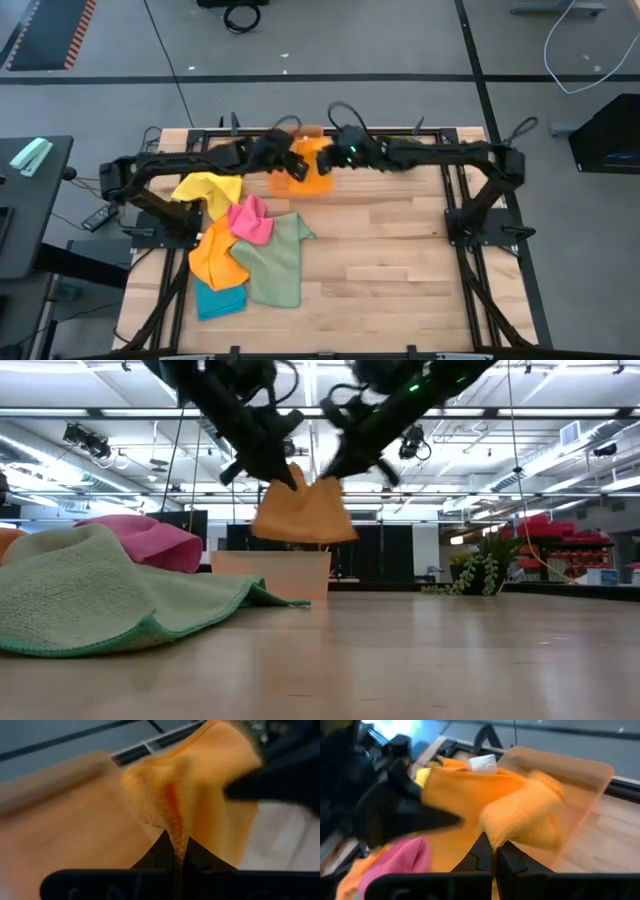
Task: Fold microfiber towels
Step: Put the right orange microfiber cloth into the orange bin
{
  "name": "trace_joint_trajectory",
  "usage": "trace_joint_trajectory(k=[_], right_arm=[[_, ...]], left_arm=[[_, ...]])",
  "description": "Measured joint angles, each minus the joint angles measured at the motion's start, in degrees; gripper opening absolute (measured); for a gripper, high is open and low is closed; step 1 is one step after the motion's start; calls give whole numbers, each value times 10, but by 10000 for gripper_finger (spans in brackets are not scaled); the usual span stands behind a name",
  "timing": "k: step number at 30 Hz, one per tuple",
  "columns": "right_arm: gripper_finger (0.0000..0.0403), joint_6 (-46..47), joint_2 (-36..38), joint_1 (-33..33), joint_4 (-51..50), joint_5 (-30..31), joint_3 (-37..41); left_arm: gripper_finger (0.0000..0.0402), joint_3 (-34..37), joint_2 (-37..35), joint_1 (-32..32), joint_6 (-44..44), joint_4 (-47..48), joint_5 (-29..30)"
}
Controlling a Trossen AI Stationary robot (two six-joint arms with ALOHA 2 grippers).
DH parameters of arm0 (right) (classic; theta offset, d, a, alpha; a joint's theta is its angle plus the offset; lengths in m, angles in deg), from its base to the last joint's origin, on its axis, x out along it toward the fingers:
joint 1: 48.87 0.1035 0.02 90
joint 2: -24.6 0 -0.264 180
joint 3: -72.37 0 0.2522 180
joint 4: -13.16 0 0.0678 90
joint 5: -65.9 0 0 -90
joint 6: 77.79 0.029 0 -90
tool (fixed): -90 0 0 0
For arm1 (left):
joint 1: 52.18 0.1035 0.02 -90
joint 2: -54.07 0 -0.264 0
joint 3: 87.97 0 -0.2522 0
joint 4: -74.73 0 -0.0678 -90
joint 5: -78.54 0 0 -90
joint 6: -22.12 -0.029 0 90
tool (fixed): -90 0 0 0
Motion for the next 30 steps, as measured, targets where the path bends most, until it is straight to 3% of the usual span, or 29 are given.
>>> trace_joint_trajectory(k=[9,19,24,30], right_arm=[[4,-45,-167,-51,-55,-61,-163],[3,-54,-237,-75,-83,-69,-192],[14,-58,-242,-83,-78,-65,-192],[61,-66,-238,-102,-74,-49,-192]], left_arm=[[11,61,26,117,-49,-13,-77],[13,70,85,166,-135,-68,-84],[79,71,103,168,-154,-81,-84],[167,71,103,175,-163,-87,-73]])
